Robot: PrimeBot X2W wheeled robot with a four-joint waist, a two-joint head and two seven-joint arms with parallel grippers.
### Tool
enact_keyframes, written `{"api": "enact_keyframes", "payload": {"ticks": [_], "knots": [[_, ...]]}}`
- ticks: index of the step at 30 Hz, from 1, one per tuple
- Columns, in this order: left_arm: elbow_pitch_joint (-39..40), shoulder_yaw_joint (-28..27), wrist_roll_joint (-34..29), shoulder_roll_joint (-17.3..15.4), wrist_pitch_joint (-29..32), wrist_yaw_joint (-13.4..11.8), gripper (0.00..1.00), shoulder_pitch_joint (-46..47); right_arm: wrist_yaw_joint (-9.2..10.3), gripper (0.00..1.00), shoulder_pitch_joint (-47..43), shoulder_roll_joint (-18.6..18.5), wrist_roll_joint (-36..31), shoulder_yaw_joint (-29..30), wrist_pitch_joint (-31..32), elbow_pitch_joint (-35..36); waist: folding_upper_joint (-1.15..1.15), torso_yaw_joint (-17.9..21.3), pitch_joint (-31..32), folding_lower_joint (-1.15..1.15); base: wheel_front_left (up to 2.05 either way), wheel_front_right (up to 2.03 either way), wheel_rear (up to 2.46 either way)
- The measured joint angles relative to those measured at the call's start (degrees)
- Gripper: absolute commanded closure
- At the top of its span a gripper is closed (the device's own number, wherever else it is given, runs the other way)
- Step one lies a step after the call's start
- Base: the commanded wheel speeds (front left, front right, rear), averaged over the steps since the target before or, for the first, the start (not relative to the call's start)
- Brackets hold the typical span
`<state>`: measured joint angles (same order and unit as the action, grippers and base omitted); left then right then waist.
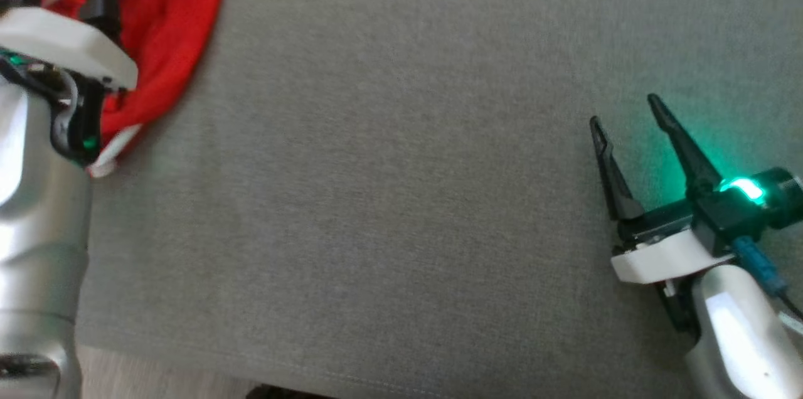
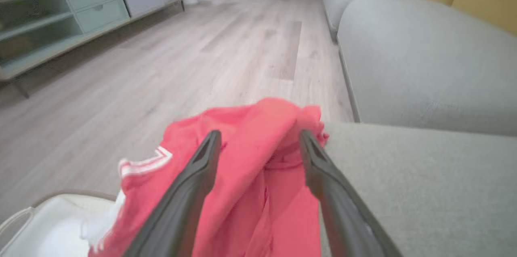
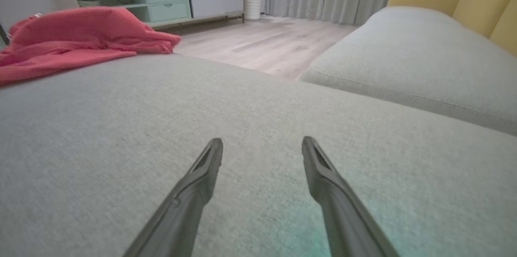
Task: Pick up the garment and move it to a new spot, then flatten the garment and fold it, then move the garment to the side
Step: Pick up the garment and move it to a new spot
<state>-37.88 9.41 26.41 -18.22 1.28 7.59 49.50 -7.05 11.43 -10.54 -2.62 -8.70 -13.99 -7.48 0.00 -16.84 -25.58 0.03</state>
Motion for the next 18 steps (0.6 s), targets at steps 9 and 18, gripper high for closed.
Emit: {"api": "enact_keyframes", "payload": {"ticks": [9,18], "knots": [[-18.55,3.45,-2.38,-5.03,-0.94,-2.14,0.00,8.37,0.00,0.00,-1.75,-0.85,-0.43,1.77,3.00,10.74,0.00,5.49,-6.96,-0.03,0.00,0.00,0.00],[-27.35,4.30,-2.53,-5.01,-3.76,-1.44,1.00,12.09,0.00,0.00,-4.16,0.27,-0.35,1.19,3.74,11.60,0.00,8.08,-6.17,-0.04,0.00,0.00,0.00]]}}
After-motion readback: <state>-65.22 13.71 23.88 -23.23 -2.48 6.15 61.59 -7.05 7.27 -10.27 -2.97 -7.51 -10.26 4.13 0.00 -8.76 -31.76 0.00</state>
